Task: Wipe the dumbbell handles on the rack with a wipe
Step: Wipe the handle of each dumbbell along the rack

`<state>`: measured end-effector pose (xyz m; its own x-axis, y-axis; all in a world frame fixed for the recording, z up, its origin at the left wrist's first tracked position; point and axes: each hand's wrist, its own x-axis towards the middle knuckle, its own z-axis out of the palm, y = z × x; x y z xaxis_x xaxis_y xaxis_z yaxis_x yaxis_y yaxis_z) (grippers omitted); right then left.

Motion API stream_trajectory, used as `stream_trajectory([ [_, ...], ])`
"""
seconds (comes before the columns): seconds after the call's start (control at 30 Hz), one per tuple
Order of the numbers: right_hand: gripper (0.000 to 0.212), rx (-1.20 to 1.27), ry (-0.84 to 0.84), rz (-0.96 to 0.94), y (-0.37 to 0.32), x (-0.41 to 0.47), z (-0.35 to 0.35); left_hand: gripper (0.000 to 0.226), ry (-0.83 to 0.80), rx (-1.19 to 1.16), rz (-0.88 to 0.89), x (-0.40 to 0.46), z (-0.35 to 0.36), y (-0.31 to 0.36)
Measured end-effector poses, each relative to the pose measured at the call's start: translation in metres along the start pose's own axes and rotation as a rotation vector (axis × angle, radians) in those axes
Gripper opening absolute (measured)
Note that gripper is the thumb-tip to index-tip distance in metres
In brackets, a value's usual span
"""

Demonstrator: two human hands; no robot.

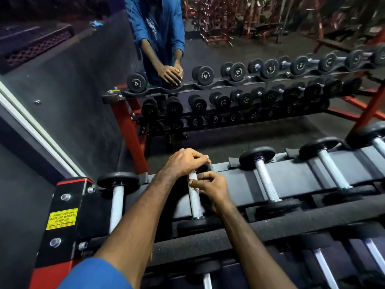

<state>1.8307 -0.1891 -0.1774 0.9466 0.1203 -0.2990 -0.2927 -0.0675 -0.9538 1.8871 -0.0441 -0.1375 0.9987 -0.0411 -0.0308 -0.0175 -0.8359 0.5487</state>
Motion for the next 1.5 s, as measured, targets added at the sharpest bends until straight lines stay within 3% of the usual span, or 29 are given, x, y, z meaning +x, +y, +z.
stream_trajectory([
  [0.17,0.039,-0.326,0.076,-0.045,0.022,-0.036,-0.001,0.028,0.000,-0.057,0.017,0.002,0.000,-0.004],
  [0.33,0.042,-0.511,0.189,-0.209,-0.006,-0.023,0.017,0.029,0.002,-0.039,0.008,0.003,0.000,-0.003],
  [0.47,0.044,-0.732,0.161,-0.241,0.008,-0.049,0.017,0.028,0.004,-0.051,0.003,0.004,0.001,-0.004],
  [0.7,0.046,-0.779,0.248,-0.262,-0.021,-0.020,0.035,0.022,-0.002,-0.080,-0.004,0.003,0.000,-0.005],
  [0.9,0.041,-0.929,0.240,-0.309,0.008,-0.053,0.029,0.025,-0.003,-0.100,-0.010,0.004,0.000,-0.007],
  [1.07,0.047,-0.833,0.271,-0.236,-0.024,-0.015,0.039,0.025,-0.022,-0.126,-0.005,0.001,-0.003,-0.005],
  [1.23,0.043,-0.786,0.186,-0.131,0.008,-0.047,0.017,0.027,-0.021,-0.135,-0.008,0.004,-0.002,-0.010],
  [1.5,0.032,-0.242,0.016,-0.014,-0.013,0.013,0.004,0.028,-0.032,-0.110,-0.036,0.003,-0.003,-0.008],
])
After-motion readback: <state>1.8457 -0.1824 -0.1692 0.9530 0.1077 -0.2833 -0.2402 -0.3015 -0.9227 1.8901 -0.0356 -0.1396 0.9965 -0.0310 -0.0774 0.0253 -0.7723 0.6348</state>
